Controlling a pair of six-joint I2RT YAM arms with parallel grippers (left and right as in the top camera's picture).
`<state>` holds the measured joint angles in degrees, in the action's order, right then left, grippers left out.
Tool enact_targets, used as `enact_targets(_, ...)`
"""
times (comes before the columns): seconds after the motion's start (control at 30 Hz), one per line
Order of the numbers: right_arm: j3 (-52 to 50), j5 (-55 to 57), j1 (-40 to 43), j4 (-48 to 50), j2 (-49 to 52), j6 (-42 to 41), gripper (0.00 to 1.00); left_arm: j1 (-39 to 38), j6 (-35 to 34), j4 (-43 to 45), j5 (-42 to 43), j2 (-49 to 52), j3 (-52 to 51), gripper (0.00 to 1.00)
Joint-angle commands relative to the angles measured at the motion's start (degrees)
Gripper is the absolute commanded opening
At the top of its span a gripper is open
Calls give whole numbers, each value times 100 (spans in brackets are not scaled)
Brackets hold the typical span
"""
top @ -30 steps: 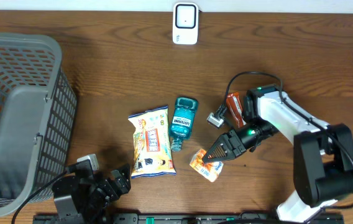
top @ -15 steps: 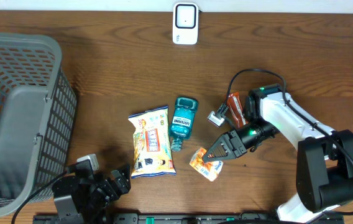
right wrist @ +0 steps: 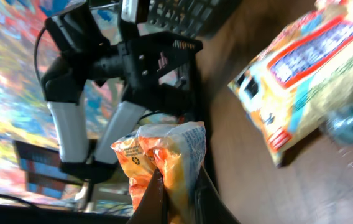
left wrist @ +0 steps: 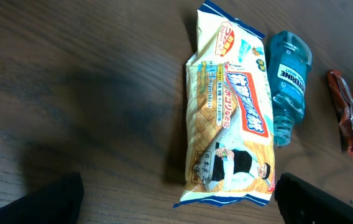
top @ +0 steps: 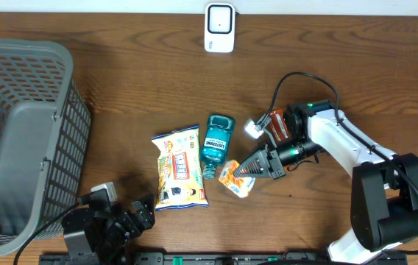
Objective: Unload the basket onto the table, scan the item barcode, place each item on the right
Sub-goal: 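Lift the orange packet and reorient it in the right gripper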
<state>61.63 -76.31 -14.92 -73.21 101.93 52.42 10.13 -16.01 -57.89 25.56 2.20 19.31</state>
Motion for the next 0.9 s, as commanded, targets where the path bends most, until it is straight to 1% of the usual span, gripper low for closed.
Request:
enact_targets(0.0, -13, -229, 7, 629, -90, -730, 1, 20, 96, -223, 59, -9, -33, 98)
enact_targets(0.1, -13, -13, 7, 1655, -90, -1871, 1, 20, 96, -223, 59, -9, -33, 98)
enact_targets(0.23, -13, 782, 2, 2933, -90, -3591, 1, 20, 98, -223, 59, -9, -33, 98)
enact_targets(0.3, -13, 1143, -9, 3379, -90, -4234, 1, 20, 96, -223, 59, -9, -33, 98)
enact_targets(0.33, -13, 1215, -15, 3534, -90, -4415, 1, 20, 96, -223, 59, -9, -33, 98)
enact_targets(0.47, -13, 1215, -31, 3860, -90, -4688, 1, 20, 96, -223, 59, -9, -33, 99)
enact_targets(0.73, -11, 1244, -31, 4140, -90, -4686, 1, 20, 96, -223, 59, -9, -33, 98)
enact_targets(0.87, -11, 1432, -28, 4500, -90, -4684, 1, 20, 96, -223, 59, -9, -33, 98)
